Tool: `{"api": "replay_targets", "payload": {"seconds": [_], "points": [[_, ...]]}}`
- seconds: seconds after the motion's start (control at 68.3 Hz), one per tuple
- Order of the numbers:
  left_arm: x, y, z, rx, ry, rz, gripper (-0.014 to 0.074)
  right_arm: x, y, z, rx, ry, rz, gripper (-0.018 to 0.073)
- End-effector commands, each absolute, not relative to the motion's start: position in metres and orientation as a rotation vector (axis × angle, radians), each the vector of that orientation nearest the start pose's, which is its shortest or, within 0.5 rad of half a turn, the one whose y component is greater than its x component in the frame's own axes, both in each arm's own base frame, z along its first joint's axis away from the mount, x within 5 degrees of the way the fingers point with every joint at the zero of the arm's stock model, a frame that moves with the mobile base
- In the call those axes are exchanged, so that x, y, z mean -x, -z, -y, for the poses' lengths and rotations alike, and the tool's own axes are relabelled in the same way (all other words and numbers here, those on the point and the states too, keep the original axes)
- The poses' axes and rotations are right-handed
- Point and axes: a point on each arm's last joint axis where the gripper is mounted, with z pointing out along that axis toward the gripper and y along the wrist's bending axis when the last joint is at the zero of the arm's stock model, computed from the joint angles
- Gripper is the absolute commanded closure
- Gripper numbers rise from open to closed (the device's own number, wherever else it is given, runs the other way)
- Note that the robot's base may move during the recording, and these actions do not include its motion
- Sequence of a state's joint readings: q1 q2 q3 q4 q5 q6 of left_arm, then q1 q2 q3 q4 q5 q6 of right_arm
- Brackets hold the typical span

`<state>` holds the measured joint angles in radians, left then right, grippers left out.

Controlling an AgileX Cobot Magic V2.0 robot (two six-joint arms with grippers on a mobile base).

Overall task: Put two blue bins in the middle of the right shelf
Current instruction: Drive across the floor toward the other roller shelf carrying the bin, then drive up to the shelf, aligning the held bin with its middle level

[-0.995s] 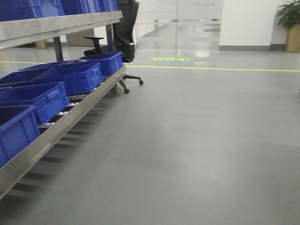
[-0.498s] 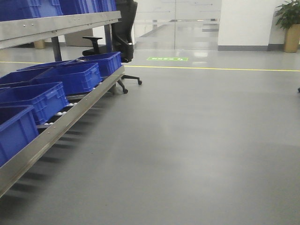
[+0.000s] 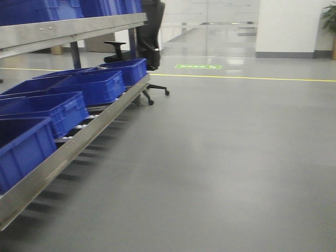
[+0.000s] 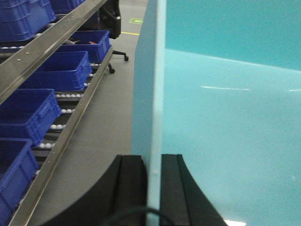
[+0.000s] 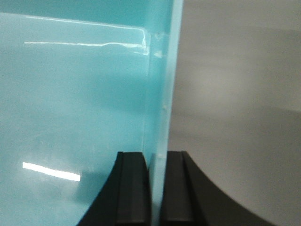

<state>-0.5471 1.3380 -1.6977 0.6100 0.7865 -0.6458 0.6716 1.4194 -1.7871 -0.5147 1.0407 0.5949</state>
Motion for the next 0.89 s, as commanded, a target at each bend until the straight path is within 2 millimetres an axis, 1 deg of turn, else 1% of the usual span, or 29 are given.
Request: {"api": "replay_targets", "payload": {"seconds": [0.0,0.878], "points": [[-0.2380,-0.5339,0.1150,-0.058,0.290,-1.665,0.0707,-0.2456,-0.4999,-0.1521,0.131,-0.204,-2.007,0.0721],[-0.2380,-0.5339,0.1150,-0.058,0.290,-1.665,0.0707,-0.2456,-0.4999,-0.1521,0.131,-0.204,-2.007,0.0721]]}}
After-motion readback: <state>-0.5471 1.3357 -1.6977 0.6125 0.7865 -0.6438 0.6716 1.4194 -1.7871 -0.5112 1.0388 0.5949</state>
